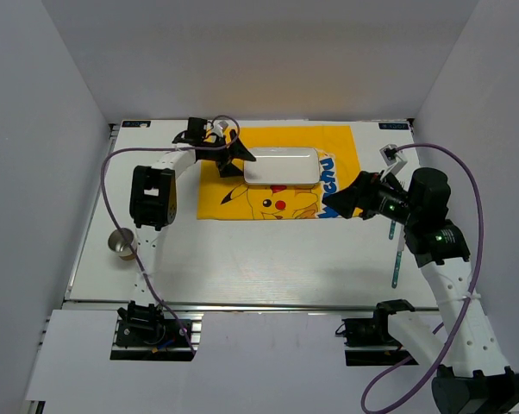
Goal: Set the dinner table for one person
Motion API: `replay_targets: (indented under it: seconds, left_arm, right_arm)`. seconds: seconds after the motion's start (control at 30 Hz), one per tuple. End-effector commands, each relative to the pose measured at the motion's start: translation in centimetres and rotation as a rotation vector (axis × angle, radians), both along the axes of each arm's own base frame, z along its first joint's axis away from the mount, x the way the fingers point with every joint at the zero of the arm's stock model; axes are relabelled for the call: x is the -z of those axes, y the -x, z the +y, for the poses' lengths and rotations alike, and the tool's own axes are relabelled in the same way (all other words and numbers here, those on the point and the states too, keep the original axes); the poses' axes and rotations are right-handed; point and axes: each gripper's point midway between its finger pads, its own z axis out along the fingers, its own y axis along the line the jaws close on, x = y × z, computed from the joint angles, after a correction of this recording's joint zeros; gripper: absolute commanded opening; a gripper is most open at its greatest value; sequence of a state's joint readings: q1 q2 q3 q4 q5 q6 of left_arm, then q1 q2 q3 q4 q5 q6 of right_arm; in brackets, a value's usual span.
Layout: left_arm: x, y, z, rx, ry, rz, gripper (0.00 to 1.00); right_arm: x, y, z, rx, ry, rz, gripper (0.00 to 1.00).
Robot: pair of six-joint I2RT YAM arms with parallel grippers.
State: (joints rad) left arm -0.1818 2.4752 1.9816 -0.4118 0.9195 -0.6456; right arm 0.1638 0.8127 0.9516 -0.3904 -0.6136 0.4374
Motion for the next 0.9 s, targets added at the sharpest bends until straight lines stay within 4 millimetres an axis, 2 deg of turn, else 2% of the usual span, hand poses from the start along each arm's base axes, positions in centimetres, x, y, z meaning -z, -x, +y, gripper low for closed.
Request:
replay_targets:
  seconds: [0.0, 0.03, 0.1, 0.13, 0.17, 0.2, 0.23, 0.27, 0.33, 0.4, 0.47, 0.5, 0.53, 0.6, 0.63, 0.7, 0.73, 0.8, 0.87]
  left_arm:
    - [-6.8, 0.2, -0.2, 0.010, 0.025, -0.139, 0.98]
    - [-6.7, 0.6, 0.0, 0.004, 0.009, -0.128, 0.98]
    - [-7.8, 0.5, 0.9, -0.053, -0.056, -0.148, 0.98]
    - [-6.9, 1.2, 1.5, -0.082, -0.096, -0.115, 0.98]
    - [-8.1, 1.2, 2.1, -0.148, -0.172, -0.152, 0.98]
    - [-8.1, 1.2, 3.1, -0.204, -0.226, -0.142, 0.98]
    - [-6.9, 2.5, 3.7, -0.230, -0.289, -0.090, 0.98]
    - [-7.8, 2.5, 5.4, -0.311, -0.363, -0.113, 0.98]
    - [-7.4, 3.8, 7.1, -0.370, -0.443, -0.080, 0.98]
    - [-7.8, 4.8, 10.2, -0.466, -0.556, -0.069, 0.98]
    - [-7.7, 6.9, 12.2, -0.519, -0.651, -0.015, 0.98]
    - [-9.6, 7.3, 14.6, -0.650, -0.721, -0.037, 0.98]
    - [-9.7, 8.8, 16.5, -0.718, -0.779, 0.014, 0.98]
    - [-10.5, 10.9, 18.7, -0.885, -0.819, 0.082, 0.98]
    - [-12.3, 12.5, 21.1, -0.982, -0.870, 0.073, 0.98]
    - [-12.8, 14.8, 22.8, -1.084, -0.905, 0.097, 0.98]
    - [-14.1, 15.9, 23.6, -1.122, -0.884, 0.078, 0.98]
    - [-12.9, 18.3, 24.7, -1.193, -0.903, 0.147, 0.98]
    - [-12.6, 21.4, 27.2, -1.281, -0.976, 0.198, 0.98]
  right_arm:
    - [-0.3, -0.4, 0.3, -0.015, -0.010, -0.029, 0.89]
    - [-0.2, -0.5, 0.3, -0.012, -0.009, -0.026, 0.89]
    - [0.2, -1.0, 0.3, -0.005, -0.008, -0.019, 0.89]
    - [0.5, -1.4, 0.2, 0.009, -0.006, -0.012, 0.89]
    - [0.7, -1.7, 0.2, 0.021, -0.006, -0.001, 0.89]
    - [1.4, -2.4, 0.1, 0.034, 0.002, 0.025, 0.89]
    - [2.0, -3.2, -0.4, 0.078, 0.020, 0.041, 0.89]
    - [2.6, -4.2, -0.7, 0.109, 0.038, 0.070, 0.89]
    - [4.0, -5.7, -2.1, 0.216, 0.089, 0.124, 0.89]
    - [4.9, -6.8, -2.9, 0.273, 0.114, 0.166, 0.89]
    - [5.5, -7.6, -2.9, 0.287, 0.126, 0.177, 0.89]
    - [5.4, -7.8, -2.8, 0.282, 0.127, 0.175, 0.89]
    - [5.6, -7.9, -2.6, 0.275, 0.127, 0.179, 0.89]
    - [6.0, -8.1, -2.6, 0.266, 0.133, 0.188, 0.89]
    - [6.2, -8.1, -2.5, 0.261, 0.133, 0.182, 0.89]
    - [6.3, -8.1, -2.3, 0.250, 0.127, 0.173, 0.89]
    - [6.7, -8.0, -2.2, 0.244, 0.124, 0.176, 0.89]
    - [6.9, -7.8, -1.7, 0.217, 0.109, 0.182, 0.89]
    - [7.2, -7.7, -1.2, 0.192, 0.089, 0.183, 0.89]
